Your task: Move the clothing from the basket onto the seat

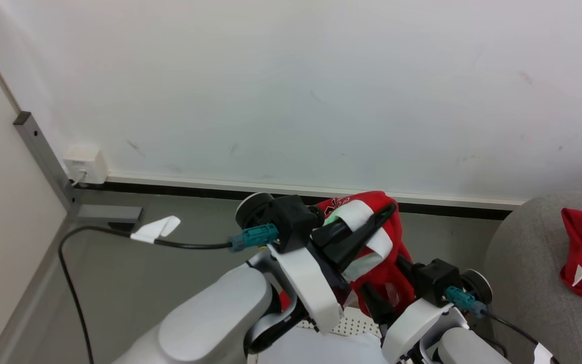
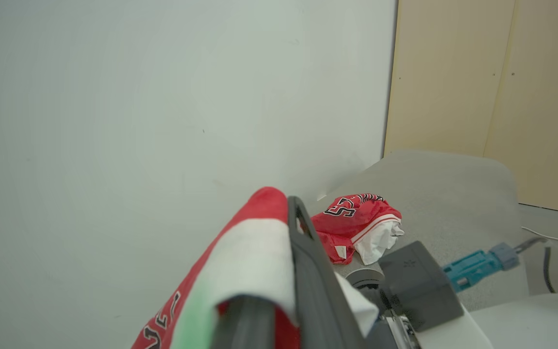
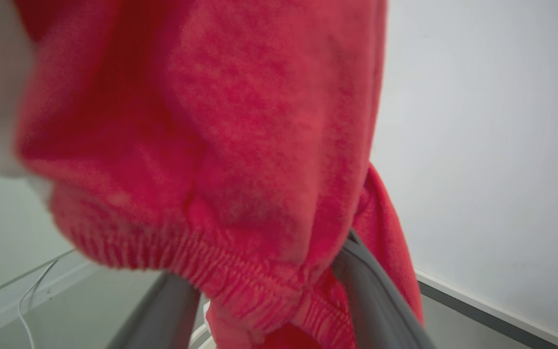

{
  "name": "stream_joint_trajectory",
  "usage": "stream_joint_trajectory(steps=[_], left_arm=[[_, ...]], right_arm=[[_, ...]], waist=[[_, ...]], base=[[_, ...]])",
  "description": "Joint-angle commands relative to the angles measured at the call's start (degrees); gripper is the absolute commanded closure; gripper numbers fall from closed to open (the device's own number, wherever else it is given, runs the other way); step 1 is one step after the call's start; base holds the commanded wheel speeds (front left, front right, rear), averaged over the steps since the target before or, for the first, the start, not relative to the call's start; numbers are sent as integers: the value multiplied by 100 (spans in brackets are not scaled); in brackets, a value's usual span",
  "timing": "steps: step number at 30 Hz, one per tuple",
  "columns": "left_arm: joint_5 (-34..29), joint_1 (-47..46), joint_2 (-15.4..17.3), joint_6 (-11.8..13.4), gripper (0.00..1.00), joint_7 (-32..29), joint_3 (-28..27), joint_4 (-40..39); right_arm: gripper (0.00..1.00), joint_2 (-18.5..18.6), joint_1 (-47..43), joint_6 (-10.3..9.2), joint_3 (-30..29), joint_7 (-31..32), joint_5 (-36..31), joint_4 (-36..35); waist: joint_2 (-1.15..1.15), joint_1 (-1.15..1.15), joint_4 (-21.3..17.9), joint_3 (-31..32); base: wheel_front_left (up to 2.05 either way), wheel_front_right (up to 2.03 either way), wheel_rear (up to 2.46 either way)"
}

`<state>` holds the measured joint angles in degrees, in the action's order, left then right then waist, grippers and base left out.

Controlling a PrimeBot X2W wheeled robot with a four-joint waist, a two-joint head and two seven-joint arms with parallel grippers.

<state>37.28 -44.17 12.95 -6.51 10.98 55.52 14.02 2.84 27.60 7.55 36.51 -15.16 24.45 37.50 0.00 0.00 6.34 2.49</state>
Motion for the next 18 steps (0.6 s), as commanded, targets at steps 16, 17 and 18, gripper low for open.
stream_joint_trajectory(steps=[16,17,18], left_arm=[[165,209,110,71,100,7,25,50],[168,209,105,70,100,11,23,74],[173,209,103,70,100,23,21,96]], right_arm=[[100,10,-96,-13,-565,2,-39,-60],[100,10,-118,-13,-626,1,12,-117],[100,10,-129,-13,-691,1,72,-188]], waist=[[0,0,233,30],[0,0,222,25],[0,0,209,21]], base=[[0,0,0],[0,0,0],[0,0,0]])
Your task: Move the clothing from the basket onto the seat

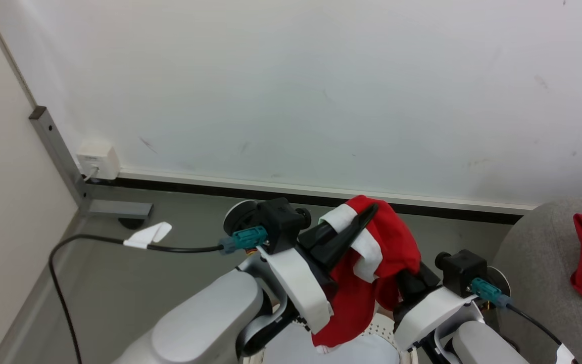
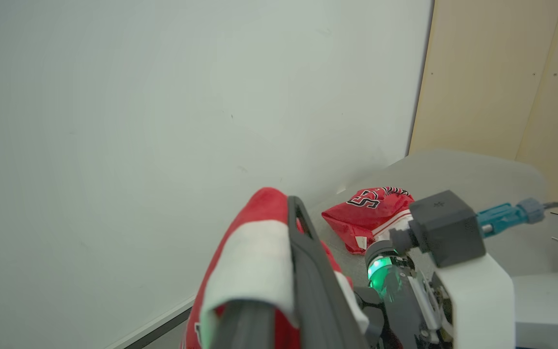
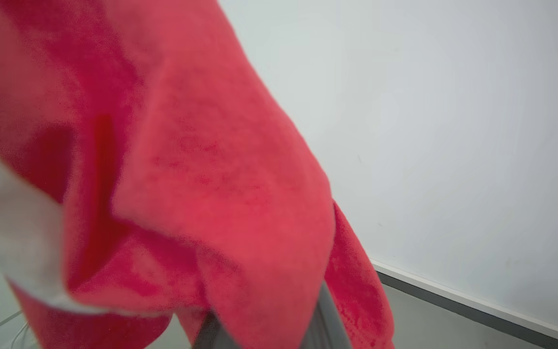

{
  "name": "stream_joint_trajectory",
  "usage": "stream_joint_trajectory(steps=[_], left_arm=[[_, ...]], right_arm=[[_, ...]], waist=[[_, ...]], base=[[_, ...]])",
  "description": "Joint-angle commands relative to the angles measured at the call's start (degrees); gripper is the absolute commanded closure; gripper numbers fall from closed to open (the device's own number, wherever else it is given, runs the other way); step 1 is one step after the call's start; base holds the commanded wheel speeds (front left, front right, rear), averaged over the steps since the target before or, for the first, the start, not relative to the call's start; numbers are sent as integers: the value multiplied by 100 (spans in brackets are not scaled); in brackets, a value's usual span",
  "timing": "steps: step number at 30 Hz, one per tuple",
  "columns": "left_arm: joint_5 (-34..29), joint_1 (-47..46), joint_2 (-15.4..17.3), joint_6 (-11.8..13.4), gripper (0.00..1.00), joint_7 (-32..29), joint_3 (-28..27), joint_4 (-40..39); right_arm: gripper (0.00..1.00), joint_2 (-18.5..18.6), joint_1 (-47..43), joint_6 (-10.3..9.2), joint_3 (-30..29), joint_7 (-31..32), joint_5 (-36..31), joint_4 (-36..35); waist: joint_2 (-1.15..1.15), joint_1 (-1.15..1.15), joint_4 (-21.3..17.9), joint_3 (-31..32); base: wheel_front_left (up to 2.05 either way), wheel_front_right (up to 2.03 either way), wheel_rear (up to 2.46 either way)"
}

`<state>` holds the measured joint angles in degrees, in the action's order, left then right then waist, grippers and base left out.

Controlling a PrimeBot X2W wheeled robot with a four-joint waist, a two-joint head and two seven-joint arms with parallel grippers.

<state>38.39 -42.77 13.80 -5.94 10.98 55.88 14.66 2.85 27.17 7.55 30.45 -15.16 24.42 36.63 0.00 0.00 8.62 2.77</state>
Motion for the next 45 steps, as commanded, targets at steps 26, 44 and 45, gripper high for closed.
stream_joint_trajectory(steps=[26,44,45], left_arm=[[-39,813,53,-18,0,323,422,111],[-433,871,218,111,0,418,132,-34],[-442,878,222,114,0,419,109,-39]], right_arm=[[100,289,-415,-13,-2267,0,-298,-1638],[100,535,-1246,-13,-2993,143,-594,-2691],[100,528,-1269,-13,-2990,168,-596,-2745]], waist=[[0,0,-1344,-294],[0,0,-2803,-503],[0,0,-2837,-515]], base=[[0,0,0],[0,0,0],[0,0,0]])
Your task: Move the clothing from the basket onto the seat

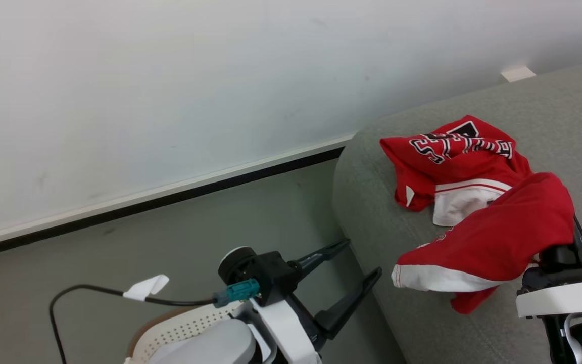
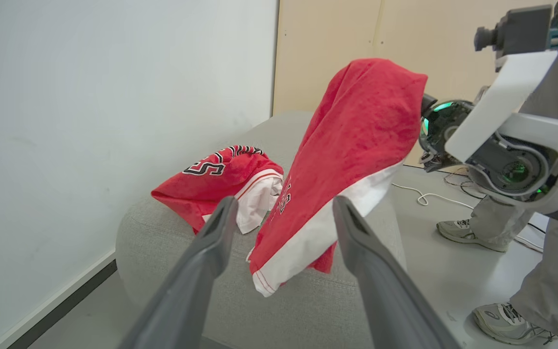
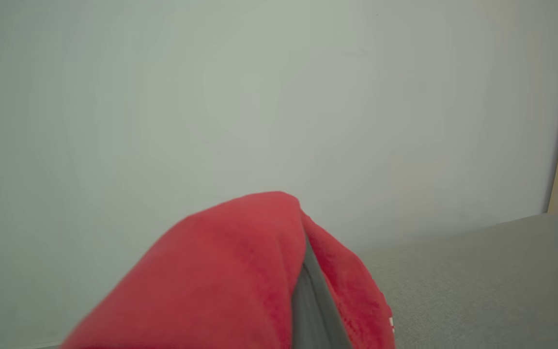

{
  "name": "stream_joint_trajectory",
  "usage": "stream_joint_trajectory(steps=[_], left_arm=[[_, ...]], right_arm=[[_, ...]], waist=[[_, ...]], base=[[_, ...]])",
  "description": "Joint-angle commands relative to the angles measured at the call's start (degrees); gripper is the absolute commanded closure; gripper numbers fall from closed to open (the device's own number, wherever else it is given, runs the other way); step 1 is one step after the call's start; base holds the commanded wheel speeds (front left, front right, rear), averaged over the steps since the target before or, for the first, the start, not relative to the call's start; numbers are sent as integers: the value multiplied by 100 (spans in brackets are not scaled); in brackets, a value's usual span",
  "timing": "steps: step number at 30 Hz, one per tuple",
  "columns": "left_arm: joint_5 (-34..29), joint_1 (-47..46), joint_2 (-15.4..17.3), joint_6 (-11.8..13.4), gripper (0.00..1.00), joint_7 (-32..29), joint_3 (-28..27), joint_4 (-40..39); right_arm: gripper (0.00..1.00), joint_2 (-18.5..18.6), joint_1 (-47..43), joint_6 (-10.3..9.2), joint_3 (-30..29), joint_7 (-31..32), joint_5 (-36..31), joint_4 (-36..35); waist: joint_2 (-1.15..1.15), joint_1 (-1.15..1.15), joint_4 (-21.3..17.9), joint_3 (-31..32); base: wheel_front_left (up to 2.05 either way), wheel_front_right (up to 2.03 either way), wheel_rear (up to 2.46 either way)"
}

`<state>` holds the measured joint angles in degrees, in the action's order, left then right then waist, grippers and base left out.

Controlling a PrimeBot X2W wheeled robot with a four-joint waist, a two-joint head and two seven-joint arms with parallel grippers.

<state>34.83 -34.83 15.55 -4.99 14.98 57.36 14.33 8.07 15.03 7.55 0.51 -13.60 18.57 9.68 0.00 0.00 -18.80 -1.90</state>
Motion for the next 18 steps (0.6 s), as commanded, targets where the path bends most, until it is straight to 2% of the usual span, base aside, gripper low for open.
stream_joint_trajectory(steps=[1,12,18], left_arm=[[-102,91,50,18,0,21,-55,-9],[-295,161,34,-54,0,20,-208,-41],[-304,98,158,-105,0,20,-228,-123]], right_arm=[[100,4,-77,-13,-1,34,-13,-95],[100,107,164,-13,-110,340,8,-368],[100,560,750,-13,-398,609,148,-253]], waist=[[0,0,-121,-56],[0,0,-105,-185],[0,0,121,-528]], base=[[0,0,0],[0,0,0],[0,0,0]])
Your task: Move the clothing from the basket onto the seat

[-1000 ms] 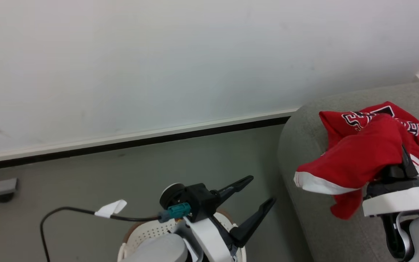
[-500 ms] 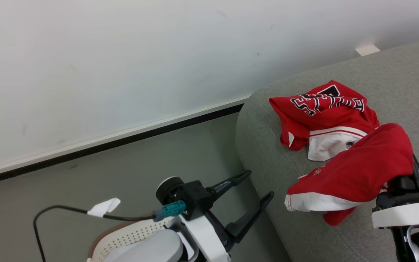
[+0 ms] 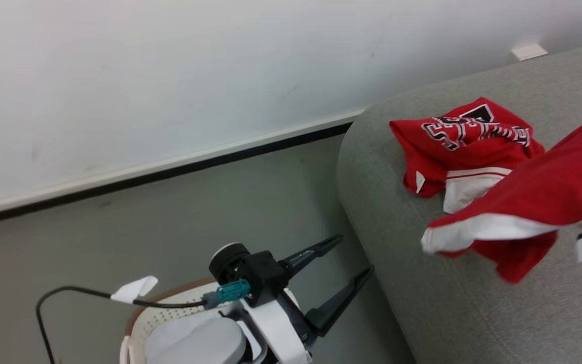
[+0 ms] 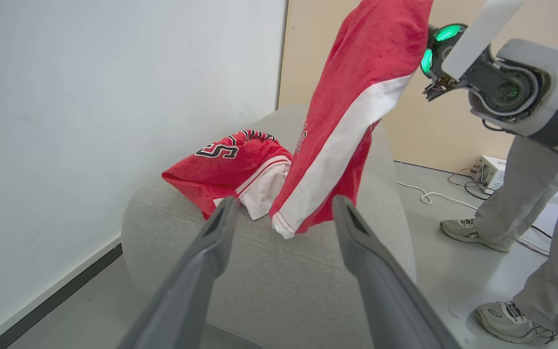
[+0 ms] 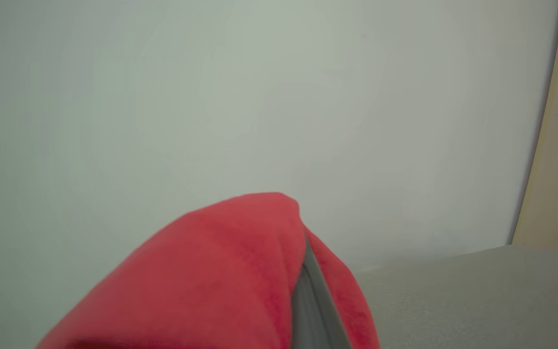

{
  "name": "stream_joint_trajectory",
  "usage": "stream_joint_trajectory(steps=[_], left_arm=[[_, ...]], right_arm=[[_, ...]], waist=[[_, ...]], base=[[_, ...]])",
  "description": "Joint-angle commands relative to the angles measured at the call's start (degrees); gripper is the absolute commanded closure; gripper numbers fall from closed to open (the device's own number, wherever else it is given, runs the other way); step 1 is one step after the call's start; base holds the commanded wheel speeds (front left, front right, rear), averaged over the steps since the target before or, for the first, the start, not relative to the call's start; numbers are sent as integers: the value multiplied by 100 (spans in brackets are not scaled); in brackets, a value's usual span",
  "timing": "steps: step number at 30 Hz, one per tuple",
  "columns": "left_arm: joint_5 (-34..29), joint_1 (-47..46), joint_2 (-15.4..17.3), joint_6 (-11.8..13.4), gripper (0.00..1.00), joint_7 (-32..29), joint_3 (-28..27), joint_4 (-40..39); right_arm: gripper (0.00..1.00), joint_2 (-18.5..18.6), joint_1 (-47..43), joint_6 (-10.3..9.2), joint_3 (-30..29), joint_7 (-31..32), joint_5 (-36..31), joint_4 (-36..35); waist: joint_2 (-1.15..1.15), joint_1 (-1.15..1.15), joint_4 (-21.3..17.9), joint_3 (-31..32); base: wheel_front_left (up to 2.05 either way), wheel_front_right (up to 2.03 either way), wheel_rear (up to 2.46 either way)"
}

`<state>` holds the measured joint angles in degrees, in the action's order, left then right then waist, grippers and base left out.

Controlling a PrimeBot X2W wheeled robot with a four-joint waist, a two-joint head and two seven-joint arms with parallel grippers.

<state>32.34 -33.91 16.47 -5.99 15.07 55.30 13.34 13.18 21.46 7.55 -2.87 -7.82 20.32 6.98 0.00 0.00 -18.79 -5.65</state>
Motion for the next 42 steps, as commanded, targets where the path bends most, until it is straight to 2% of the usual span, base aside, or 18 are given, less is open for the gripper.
stream_joint_trajectory(steps=[1,6,11,19,22,27,30,33,35,36,37,38,42], left_arm=[[-60,-14,105,-19,0,11,-17,-53],[-38,-97,392,-47,0,-9,-55,-208],[-46,-222,741,-77,0,-85,-98,-475],[-17,-478,1233,-91,0,-146,-250,-894],[7,-530,1326,-101,0,-118,-286,-942],[59,-564,1389,-114,0,-87,-339,-954],[84,-545,1403,-119,0,-50,-387,-924],[98,-550,1400,-122,0,-37,-412,-893],[101,-551,1389,-124,0,-33,-424,-871],[103,-546,1378,-125,0,-30,-428,-860],[101,-537,1369,-125,0,-24,-432,-845],[104,-523,1352,-125,0,-19,-434,-833],[117,-431,1261,-121,0,-4,-416,-750]], right_arm=[[100,130,216,-13,-167,85,-27,24],[100,633,824,-13,-617,352,-105,295],[100,845,1513,-13,-1008,710,-485,552],[100,938,2411,-13,-1569,1135,-1628,1337],[100,989,2461,-13,-1656,1426,-2115,1816],[97,1106,2319,-13,-1748,1873,-2447,2410],[77,1021,2196,-13,-1706,2315,-2444,2751],[77,1000,2147,-13,-1632,2667,-2300,2951],[67,1015,2120,-13,-1573,2745,-2237,2979],[58,1034,2099,-13,-1540,2759,-2234,2987],[17,1047,2079,-13,-1494,2770,-2217,2987],[0,1071,2068,-13,-1459,2754,-2190,2978],[0,1174,1979,-13,-1249,2816,-2069,2975]], waist=[[0,0,175,-237],[0,0,394,-680],[0,0,558,-1246],[0,0,889,-2154],[0,0,1013,-2315],[0,0,1140,-2406],[0,0,1168,-2410],[0,0,1165,-2401],[0,0,1143,-2365],[0,0,1127,-2335],[0,0,1109,-2296],[0,0,1091,-2253],[0,0,1009,-2008]], base=[[0,0,0],[0,0,0],[0,0,0],[0,0,0],[0,0,0],[0,0,0],[0,0,0],[0,0,0],[0,0,0],[0,0,0],[0,0,0],[0,0,0],[0,0,0]])
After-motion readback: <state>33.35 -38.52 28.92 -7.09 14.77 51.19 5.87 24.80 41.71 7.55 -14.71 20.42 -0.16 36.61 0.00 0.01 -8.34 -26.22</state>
